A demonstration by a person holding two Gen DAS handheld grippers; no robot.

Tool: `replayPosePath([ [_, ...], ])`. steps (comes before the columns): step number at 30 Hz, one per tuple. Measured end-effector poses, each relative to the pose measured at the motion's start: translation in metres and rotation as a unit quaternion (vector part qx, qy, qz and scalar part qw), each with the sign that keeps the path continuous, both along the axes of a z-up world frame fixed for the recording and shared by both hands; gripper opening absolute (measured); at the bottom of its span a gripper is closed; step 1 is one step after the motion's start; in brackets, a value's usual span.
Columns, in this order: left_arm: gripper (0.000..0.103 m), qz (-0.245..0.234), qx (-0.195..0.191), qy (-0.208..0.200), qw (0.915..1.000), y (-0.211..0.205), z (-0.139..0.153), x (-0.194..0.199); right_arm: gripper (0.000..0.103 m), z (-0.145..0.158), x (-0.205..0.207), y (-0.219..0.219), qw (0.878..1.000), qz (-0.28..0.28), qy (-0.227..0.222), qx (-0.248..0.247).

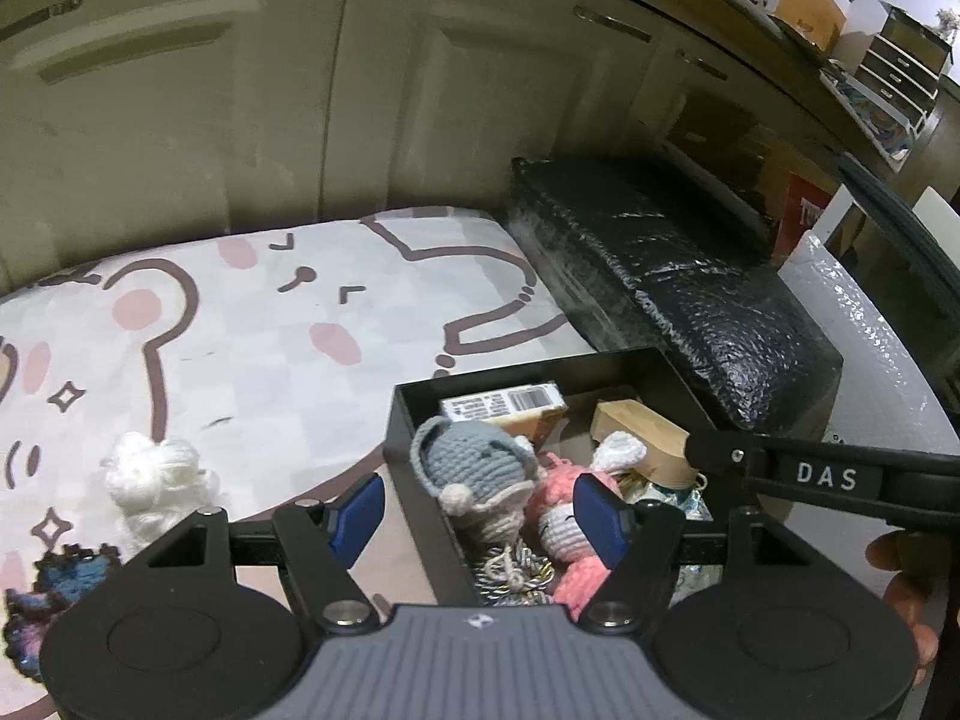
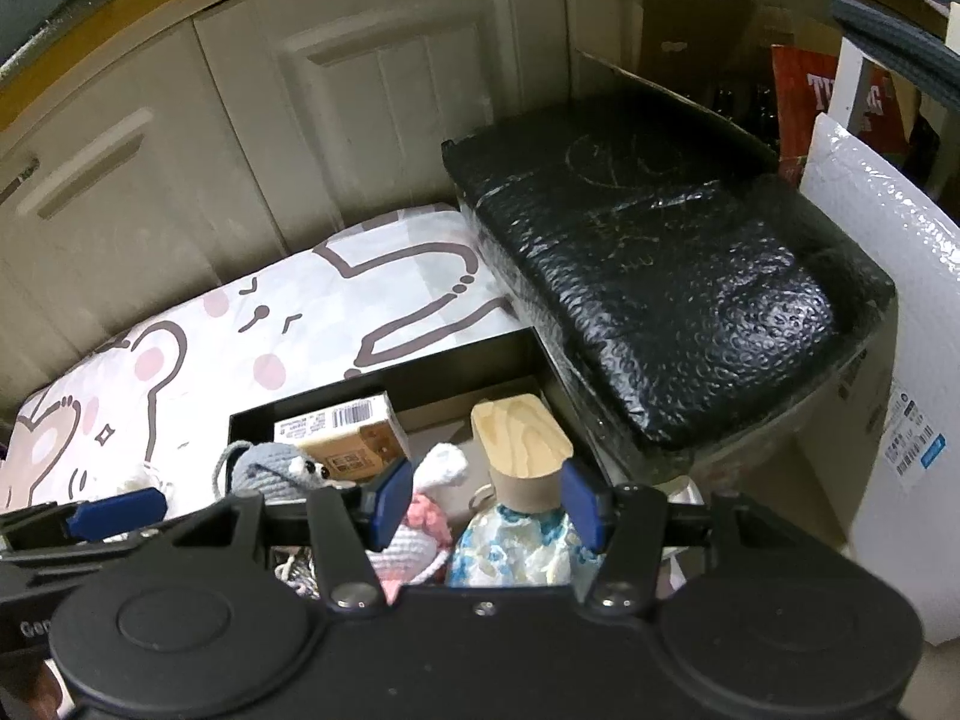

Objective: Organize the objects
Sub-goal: 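Lower the grey ball into the box and open the left tool while the right tool places the paddle, then withdraw both open tools from the box toward the crocheted pouch and white yarn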

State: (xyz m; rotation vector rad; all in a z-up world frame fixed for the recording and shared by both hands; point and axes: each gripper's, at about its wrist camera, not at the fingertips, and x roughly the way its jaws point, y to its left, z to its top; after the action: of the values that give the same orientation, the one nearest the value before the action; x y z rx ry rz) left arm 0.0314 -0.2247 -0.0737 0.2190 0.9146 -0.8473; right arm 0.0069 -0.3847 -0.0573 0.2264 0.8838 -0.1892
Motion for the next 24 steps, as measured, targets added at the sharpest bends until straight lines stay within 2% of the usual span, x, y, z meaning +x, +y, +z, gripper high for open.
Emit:
replayPosePath([
  [10,0.070,0.023,0.016,-0.017,0.9995,0.020,0.019,-0.001,0.056,0.016,-0.015,0.012,1.000,0.010,-0.013,-0.009],
  [14,0.070,0.028,0.021,-0.024,0.9991,0.027,0.028,-0.004,0.061,0.023,-0.022,0.018,0.999,0.019,-0.019,-0.018],
  [22,0.080,0.038,0.035,-0.041,0.9978,0.040,0.039,-0.012,0.072,0.037,-0.037,0.025,0.999,0.024,-0.030,-0.037],
  [24,0.086,0.042,0.037,-0.044,0.9975,0.043,0.041,-0.013,0.075,0.040,-0.040,0.026,0.998,0.024,-0.032,-0.037],
])
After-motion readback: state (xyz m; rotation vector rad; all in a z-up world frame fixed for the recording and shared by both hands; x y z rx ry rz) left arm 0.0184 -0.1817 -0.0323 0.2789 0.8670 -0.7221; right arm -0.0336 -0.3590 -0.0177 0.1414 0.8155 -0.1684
